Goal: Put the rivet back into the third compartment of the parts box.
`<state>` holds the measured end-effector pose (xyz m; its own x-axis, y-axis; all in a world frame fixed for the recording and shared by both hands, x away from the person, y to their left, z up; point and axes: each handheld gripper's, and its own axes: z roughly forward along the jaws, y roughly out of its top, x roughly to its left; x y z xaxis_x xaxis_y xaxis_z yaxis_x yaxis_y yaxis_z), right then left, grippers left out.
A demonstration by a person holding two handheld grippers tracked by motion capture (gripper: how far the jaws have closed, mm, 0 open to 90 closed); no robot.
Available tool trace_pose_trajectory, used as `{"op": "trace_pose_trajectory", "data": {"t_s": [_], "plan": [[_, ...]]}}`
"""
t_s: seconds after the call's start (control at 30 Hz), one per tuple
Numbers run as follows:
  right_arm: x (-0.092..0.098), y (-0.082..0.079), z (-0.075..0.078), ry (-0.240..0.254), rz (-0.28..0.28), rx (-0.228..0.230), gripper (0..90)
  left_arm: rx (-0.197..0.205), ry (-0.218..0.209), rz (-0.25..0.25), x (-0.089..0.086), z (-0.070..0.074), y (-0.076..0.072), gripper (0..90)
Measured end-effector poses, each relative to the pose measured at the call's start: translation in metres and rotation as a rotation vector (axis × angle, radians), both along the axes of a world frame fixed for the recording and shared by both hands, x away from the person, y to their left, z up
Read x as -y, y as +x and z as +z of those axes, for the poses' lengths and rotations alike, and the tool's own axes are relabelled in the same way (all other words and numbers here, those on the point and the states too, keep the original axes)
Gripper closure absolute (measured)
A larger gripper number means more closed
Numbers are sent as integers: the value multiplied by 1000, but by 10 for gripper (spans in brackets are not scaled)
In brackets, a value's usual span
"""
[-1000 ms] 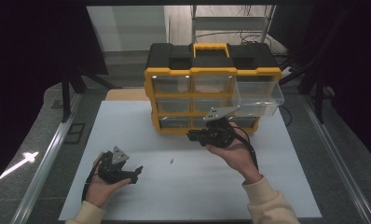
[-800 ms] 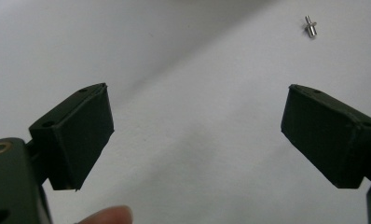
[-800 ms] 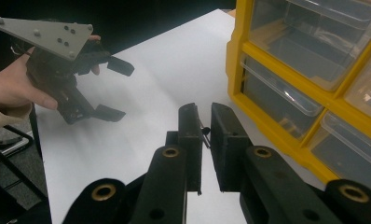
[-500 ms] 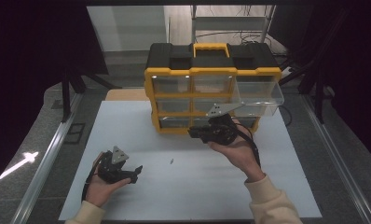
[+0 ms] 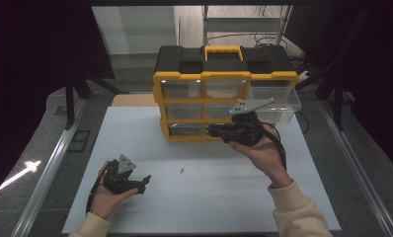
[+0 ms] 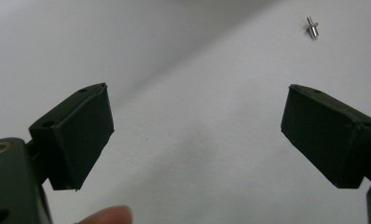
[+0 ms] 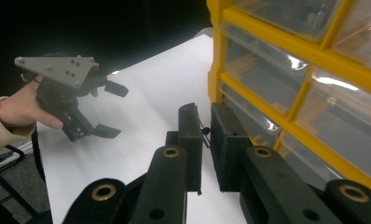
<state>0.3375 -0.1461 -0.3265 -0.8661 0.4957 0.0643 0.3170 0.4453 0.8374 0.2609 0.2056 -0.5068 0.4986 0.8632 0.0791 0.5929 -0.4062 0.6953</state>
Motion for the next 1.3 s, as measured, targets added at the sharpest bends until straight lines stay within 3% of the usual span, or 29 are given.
{"op": "trace_pose_trajectory", "data": {"t_s": [0.37,1.3], "plan": [[14,2,17,11,-29,19,823,-2,7,-6,0,0,0,98],[32,15,41,30,-93,47,824,1,0,-1,0,0,0,97]]}}
